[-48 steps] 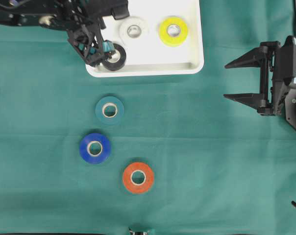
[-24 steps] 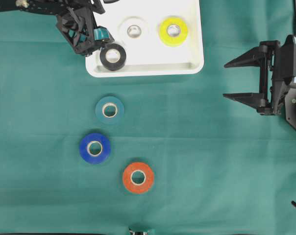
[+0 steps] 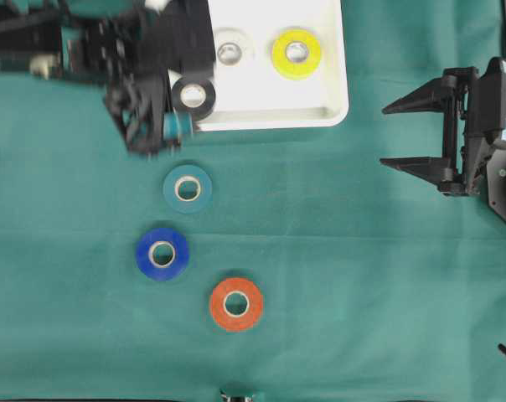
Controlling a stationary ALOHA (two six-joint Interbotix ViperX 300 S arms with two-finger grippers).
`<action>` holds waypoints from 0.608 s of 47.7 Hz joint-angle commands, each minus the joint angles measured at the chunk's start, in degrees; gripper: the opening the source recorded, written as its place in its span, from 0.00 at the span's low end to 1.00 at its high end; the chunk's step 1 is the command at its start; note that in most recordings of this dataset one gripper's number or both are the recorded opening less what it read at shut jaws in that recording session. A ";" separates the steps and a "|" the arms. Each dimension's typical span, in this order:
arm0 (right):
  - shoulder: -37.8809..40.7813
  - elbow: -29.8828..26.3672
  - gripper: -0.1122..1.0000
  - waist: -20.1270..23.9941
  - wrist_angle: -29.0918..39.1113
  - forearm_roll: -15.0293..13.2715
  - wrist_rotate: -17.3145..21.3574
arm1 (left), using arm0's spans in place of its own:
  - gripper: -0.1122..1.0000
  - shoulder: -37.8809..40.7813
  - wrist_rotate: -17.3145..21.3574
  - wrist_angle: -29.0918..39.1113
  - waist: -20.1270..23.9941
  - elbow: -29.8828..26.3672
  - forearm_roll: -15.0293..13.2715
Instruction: Pick up the tape from a random location and place it into the white case.
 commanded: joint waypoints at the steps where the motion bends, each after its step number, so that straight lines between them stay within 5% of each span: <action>1: 0.18 -1.41 0.89 0.00 -0.18 0.00 0.18 | 1.00 -1.23 0.09 -1.49 -3.08 -0.53 -0.09; 11: 0.09 -1.41 0.89 0.00 0.09 0.00 0.18 | 1.00 -1.49 0.09 -5.36 -7.56 0.26 -0.09; 29: 0.09 -1.41 0.89 0.00 0.26 0.00 0.26 | 0.99 -2.46 0.53 -6.86 -7.03 1.41 -0.09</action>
